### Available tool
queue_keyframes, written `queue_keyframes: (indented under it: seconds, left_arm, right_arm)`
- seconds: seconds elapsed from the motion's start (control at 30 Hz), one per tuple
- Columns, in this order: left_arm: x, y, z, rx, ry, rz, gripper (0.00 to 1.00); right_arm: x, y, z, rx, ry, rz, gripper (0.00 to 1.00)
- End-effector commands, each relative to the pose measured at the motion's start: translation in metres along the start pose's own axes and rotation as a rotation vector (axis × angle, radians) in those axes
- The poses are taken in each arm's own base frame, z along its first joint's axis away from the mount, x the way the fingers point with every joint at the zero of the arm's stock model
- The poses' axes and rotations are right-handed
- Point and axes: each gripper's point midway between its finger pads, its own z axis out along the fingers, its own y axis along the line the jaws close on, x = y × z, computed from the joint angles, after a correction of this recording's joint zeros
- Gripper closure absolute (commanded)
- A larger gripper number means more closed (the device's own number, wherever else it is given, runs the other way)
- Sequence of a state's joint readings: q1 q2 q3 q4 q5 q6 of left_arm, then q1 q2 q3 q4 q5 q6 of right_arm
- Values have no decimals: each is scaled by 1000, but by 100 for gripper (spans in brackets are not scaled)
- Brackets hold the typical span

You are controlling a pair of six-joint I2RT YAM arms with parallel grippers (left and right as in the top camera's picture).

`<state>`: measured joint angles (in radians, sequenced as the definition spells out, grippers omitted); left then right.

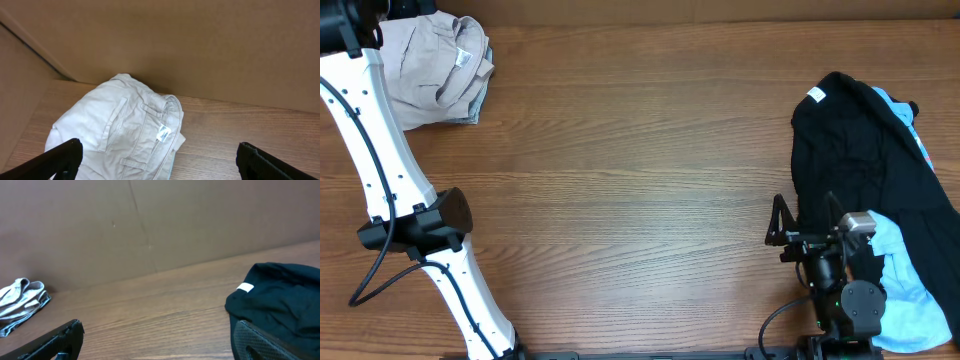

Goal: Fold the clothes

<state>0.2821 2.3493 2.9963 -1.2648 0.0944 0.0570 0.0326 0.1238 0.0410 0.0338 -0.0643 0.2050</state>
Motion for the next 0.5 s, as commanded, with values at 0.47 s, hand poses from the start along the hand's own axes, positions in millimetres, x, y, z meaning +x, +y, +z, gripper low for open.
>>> queue_keyframes:
  seconds: [0.47]
  left_arm:
    - [-3,0,-4,7,-12,-13,0]
  right_arm:
    - [14,-13,-7,57,14,-1,0]
